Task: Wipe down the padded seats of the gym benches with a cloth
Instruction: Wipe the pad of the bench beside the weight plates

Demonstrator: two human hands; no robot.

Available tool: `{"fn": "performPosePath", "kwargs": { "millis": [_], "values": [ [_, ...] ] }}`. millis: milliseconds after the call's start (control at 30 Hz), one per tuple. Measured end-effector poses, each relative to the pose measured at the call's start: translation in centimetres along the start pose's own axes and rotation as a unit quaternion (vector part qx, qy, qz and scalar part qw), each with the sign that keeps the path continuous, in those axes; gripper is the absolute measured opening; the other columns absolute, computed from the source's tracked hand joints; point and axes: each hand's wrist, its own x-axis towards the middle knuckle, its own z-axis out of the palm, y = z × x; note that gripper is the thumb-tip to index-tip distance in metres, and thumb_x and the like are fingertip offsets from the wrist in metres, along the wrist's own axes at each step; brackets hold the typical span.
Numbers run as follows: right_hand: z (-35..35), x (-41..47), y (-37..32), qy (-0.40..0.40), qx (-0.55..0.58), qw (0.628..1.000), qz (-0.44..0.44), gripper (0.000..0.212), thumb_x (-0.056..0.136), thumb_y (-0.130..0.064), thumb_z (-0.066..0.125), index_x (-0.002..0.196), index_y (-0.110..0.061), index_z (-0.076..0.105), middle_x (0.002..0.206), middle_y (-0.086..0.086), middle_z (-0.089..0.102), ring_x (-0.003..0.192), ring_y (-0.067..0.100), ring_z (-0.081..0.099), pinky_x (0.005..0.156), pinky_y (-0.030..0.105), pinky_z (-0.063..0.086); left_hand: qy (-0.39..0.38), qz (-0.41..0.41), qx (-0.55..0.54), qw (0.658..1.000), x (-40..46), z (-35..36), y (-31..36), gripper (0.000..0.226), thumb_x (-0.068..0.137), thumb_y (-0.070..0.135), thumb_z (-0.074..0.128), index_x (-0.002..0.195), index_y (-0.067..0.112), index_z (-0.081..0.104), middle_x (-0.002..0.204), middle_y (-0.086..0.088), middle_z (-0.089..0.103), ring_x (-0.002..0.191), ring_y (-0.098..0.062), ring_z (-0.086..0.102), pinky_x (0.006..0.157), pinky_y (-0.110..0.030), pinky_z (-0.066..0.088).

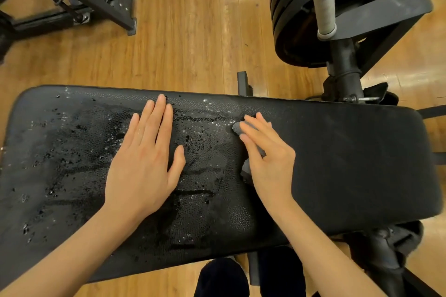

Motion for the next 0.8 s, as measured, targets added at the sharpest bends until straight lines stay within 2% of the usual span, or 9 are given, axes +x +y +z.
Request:
{"fn": "performPosePath", "kwargs": {
  "millis": [67,167,367,567,733,800],
  "values": [
    [1.0,3.0,0.3,0.026,0.001,0.999,0.02,0.024,0.09,-0.001,0.067,0.113,-0.006,0.072,0.121,0.005,0.069,0.128,0.019,0.055,0.114,0.044,0.036,0.0,0.0,0.0,1.0,0.0,0.0,0.0,0.07,0.1,0.04,0.027,0.157,0.0,0.019,0.166,-0.014,0.013,0.154,-0.027,0.01,0.126,-0.04,0.007],
    [3.2,7.5,-0.5,0.062,-0.005,0.996,0.059,0.021,0.091,-0.004,0.065,0.109,-0.007,0.074,0.117,0.005,0.071,0.125,0.019,0.057,0.111,0.046,0.04,0.002,-0.002,0.004,1.0,0.0,-0.1,0.1,0.07,0.1,0.04,0.027,0.157,0.001,0.018,0.166,-0.013,0.012,0.154,-0.027,0.01,0.126,-0.038,0.006],
    [0.4,-1.4,-1.1,0.0,0.0,1.0,0.008,0.027,0.092,-0.001,0.065,0.118,-0.006,0.07,0.128,0.003,0.065,0.132,0.018,0.051,0.116,0.043,0.034,0.001,-0.002,0.007,1.0,0.0,0.0,0.0,0.069,0.101,0.04,0.026,0.157,0.001,0.017,0.166,-0.014,0.012,0.155,-0.027,0.01,0.126,-0.041,0.009],
    [4.4,7.6,-1.4,0.05,-0.013,0.998,0.046,0.022,0.091,-0.003,0.065,0.11,-0.008,0.074,0.119,0.007,0.07,0.127,0.022,0.056,0.113,0.045,0.038,0.009,-0.002,0.005,1.0,0.1,0.0,0.0,0.069,0.101,0.04,0.027,0.157,0.001,0.017,0.166,-0.014,0.013,0.154,-0.026,0.01,0.126,-0.039,0.008],
    [1.7,-1.2,-2.1,-0.003,-0.004,1.0,0.013,0.029,0.092,-0.001,0.064,0.12,-0.008,0.069,0.129,0.004,0.064,0.133,0.017,0.05,0.117,0.041,0.033,0.013,0.0,0.002,1.0,-0.2,0.0,0.0,0.069,0.101,0.04,0.025,0.156,-0.001,0.019,0.166,-0.015,0.015,0.154,-0.027,0.013,0.126,-0.041,0.011],
    [2.2,-0.1,-1.7,0.017,-0.008,1.0,0.006,0.027,0.091,0.0,0.065,0.117,-0.006,0.07,0.126,0.005,0.066,0.13,0.018,0.053,0.116,0.042,0.035,0.014,0.001,0.002,1.0,-0.1,0.0,0.0,0.069,0.101,0.04,0.025,0.156,-0.001,0.02,0.165,-0.016,0.016,0.154,-0.028,0.013,0.125,-0.041,0.011]
  ]
}}
